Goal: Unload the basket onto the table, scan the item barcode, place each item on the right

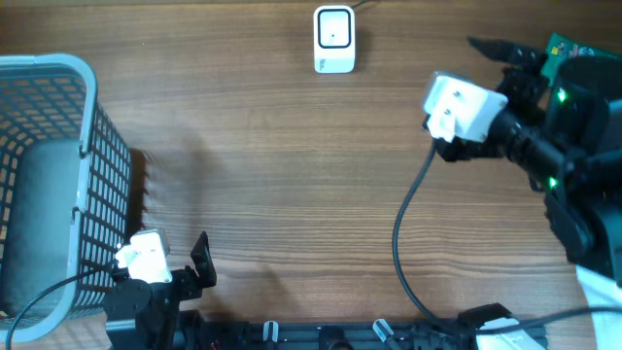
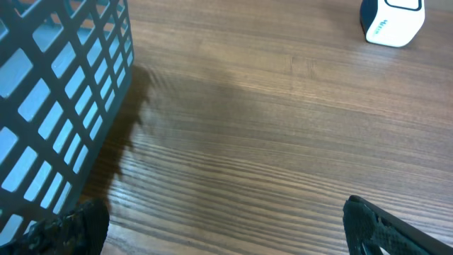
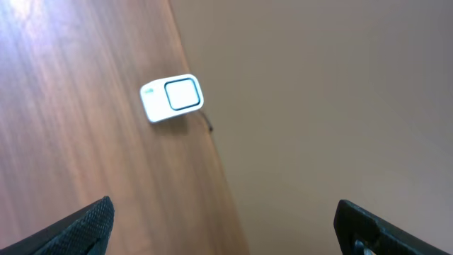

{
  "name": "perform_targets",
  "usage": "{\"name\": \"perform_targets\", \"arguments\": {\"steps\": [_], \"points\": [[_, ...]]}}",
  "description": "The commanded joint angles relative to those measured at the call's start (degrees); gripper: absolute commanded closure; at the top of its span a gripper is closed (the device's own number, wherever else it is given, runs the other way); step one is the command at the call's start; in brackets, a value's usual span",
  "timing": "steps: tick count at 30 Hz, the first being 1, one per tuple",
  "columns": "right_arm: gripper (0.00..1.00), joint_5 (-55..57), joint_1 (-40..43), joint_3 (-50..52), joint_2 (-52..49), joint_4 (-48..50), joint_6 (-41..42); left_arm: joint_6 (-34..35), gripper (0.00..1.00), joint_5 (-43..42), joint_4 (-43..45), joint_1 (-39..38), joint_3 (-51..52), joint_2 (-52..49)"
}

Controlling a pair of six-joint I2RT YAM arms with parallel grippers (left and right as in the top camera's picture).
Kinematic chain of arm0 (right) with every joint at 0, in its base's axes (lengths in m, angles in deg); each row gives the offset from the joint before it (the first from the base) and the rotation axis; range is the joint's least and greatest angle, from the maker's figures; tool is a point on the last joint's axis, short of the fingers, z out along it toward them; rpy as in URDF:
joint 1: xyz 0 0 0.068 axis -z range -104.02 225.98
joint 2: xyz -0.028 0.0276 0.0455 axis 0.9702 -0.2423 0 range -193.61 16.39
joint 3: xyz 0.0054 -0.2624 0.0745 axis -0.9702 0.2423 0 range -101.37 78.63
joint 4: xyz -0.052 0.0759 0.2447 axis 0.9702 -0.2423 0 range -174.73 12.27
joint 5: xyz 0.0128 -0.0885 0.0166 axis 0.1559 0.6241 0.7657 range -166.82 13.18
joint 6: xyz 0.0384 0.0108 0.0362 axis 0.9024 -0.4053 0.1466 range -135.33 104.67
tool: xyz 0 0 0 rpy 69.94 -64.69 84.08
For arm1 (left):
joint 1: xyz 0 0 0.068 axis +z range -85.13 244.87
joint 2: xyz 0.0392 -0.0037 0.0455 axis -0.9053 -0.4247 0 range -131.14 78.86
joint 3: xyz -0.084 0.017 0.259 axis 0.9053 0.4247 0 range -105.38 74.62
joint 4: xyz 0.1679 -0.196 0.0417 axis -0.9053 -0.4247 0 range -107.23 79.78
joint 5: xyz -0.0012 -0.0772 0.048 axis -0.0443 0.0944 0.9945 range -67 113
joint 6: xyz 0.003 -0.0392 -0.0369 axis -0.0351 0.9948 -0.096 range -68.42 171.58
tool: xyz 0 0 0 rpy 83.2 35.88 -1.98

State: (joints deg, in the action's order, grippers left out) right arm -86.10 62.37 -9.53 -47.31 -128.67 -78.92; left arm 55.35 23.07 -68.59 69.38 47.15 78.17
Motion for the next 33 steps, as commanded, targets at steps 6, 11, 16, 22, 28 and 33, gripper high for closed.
{"name": "perform_targets", "arguments": {"steps": [6, 11, 16, 22, 28, 33], "points": [[0.0, -2.91, 6.84, 44.02, 34.12, 39.85, 35.67, 0.13, 0.0, -0.28, 0.2, 0.11, 0.31, 0.35], [0.0, -2.4, 11.45, 69.44, 54.53, 57.48, 51.63, 0.13, 0.0, -0.28, 0.2, 0.11, 0.31, 0.35], [0.0, -0.7, 14.08, 84.39, 63.43, 65.53, 63.76, 0.13, 0.0, -0.28, 0.2, 0.11, 0.31, 0.35], [0.0, 8.0, 14.23, 87.86, 63.54, 58.16, 69.55, 0.13, 0.0, -0.28, 0.17, 0.11, 0.31, 0.35], [0.0, 9.42, 14.23, 87.86, 63.56, 51.34, 69.75, 0.13, 0.0, -0.28, 0.17, 0.11, 0.31, 0.35], [0.0, 9.42, 14.23, 87.86, 63.49, 51.34, 69.75, 0.13, 0.0, -0.31, 0.2, 0.11, 0.31, 0.35]]}}
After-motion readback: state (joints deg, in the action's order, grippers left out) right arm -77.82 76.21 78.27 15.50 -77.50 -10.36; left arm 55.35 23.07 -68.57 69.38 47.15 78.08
